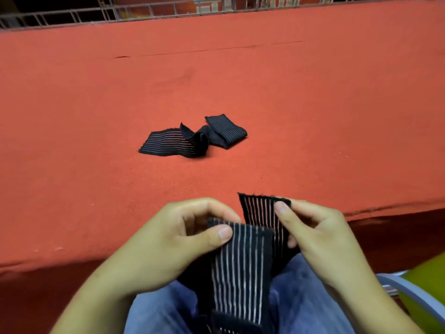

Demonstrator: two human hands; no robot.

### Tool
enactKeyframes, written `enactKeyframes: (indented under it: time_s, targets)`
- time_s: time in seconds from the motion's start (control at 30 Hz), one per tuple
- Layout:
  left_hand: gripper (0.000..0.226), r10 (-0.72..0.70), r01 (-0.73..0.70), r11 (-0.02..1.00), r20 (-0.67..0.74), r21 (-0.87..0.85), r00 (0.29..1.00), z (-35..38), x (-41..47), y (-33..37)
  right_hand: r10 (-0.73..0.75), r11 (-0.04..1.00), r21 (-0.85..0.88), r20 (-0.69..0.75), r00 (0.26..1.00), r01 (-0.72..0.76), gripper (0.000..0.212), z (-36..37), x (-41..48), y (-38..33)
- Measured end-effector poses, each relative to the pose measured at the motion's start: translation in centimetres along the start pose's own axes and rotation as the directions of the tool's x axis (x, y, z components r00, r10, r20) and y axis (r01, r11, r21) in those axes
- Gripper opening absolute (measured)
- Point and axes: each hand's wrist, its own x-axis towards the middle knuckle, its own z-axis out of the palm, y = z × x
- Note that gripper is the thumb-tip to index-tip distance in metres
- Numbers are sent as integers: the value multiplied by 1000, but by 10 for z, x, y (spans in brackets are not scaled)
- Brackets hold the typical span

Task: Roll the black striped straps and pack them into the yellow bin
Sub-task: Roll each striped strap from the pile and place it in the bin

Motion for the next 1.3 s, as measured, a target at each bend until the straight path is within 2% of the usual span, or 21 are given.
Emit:
enactKeyframes:
  time_s: [0.07, 0.2, 0.37, 0.53, 0.7, 0.87, 1.3]
  targets:
    - [7, 40, -37, 999, -90, 39, 995, 4, 5, -4, 41, 997, 62, 86, 995, -46, 15, 4, -4, -5]
    - [8, 68, -54, 995, -183, 82, 981, 10, 9, -9, 59, 991, 102, 229, 972, -84, 19, 7, -9, -11]
    - [13, 130, -75, 976, -270, 205, 954, 12, 8, -10, 20, 998, 50, 292, 956, -37, 26, 5, -10, -14]
    - [13, 158, -93, 974, -325, 206, 933, 14, 8, -9, -12, 999, 51, 357, 934, -7, 30, 4, -10, -19]
    - [13, 238, -122, 938, -348, 325, 907, 12, 9, -11, 0, 1000, 4, 363, 932, -2, 33, 3, -10, -20]
    - [13, 239, -113, 932, -350, 346, 906, 11, 10, -12, 29, 999, 28, 368, 929, -42, 32, 2, -11, -20]
    - [16, 219, -119, 950, -343, 288, 913, 12, 12, -14, 27, 994, 93, 351, 936, -64, 33, 3, -9, -13]
